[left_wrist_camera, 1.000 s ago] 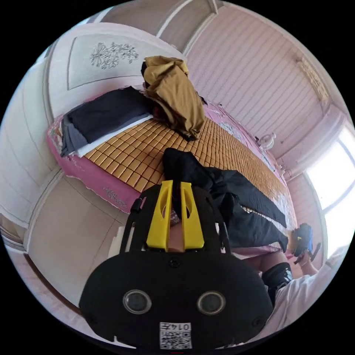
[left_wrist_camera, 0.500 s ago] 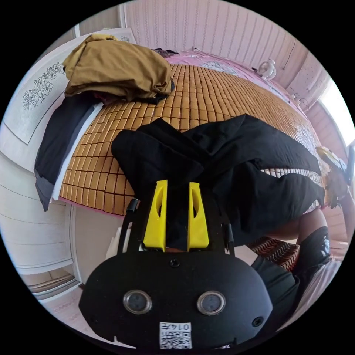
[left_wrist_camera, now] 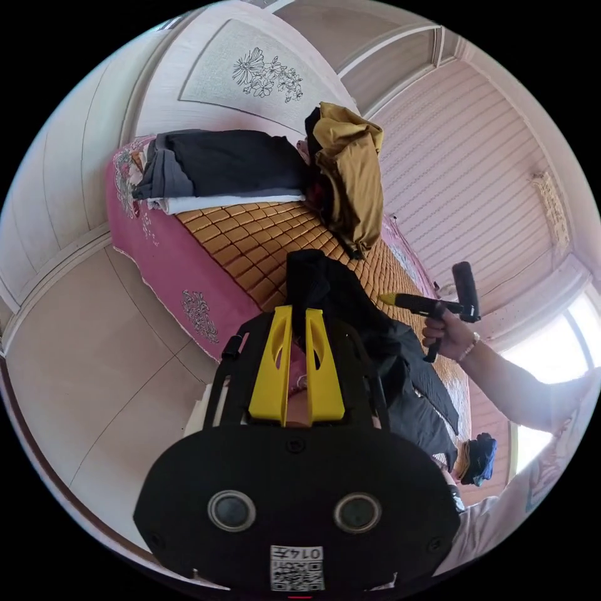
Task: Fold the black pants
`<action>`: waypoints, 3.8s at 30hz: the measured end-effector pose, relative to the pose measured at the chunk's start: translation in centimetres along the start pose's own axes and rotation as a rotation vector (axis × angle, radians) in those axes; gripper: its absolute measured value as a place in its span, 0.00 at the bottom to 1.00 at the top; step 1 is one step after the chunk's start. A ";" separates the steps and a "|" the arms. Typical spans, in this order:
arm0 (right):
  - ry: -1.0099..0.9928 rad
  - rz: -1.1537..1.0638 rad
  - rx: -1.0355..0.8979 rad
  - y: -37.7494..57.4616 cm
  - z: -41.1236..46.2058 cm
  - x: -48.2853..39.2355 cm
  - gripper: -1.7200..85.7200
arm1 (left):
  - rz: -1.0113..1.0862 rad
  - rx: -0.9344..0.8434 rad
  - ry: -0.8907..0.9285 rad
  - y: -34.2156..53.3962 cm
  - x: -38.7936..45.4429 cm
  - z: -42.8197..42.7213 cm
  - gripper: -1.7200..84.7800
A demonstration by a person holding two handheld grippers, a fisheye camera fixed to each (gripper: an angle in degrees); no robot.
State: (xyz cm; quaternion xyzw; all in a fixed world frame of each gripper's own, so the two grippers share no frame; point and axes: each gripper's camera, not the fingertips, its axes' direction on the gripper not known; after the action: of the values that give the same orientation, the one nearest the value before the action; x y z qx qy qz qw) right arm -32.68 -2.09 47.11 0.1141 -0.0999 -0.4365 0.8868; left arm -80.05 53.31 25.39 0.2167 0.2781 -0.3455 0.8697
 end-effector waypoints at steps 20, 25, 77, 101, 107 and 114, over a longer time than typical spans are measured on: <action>0.203 -0.200 0.008 -10.5 -3.8 -0.9 0.15 | -0.150 0.185 -0.032 -0.6 -3.6 0.5 0.06; 0.387 0.068 0.018 5.4 -7.4 4.6 0.13 | 0.035 0.082 0.001 -0.1 1.5 3.3 0.02; 0.284 1.333 0.587 77.6 -27.6 -1.4 0.05 | 1.263 -0.695 0.090 35.3 50.6 34.4 0.09; 0.460 1.442 0.658 89.4 -32.0 -12.2 0.03 | 1.123 -0.776 0.322 33.0 46.9 28.5 0.01; 0.664 1.310 0.474 84.7 -33.6 -10.4 0.03 | 1.033 -0.641 0.096 29.7 45.1 29.0 0.01; 0.737 1.295 0.393 85.0 -32.6 -9.0 0.01 | 0.936 -0.665 -0.059 26.0 41.0 29.4 0.01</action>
State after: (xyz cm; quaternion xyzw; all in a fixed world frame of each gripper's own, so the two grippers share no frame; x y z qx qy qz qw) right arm 34.78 59.22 39.92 0.3265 0.0794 0.2615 0.9048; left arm -26.62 34.25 26.28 0.0216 0.2220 0.1765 0.9587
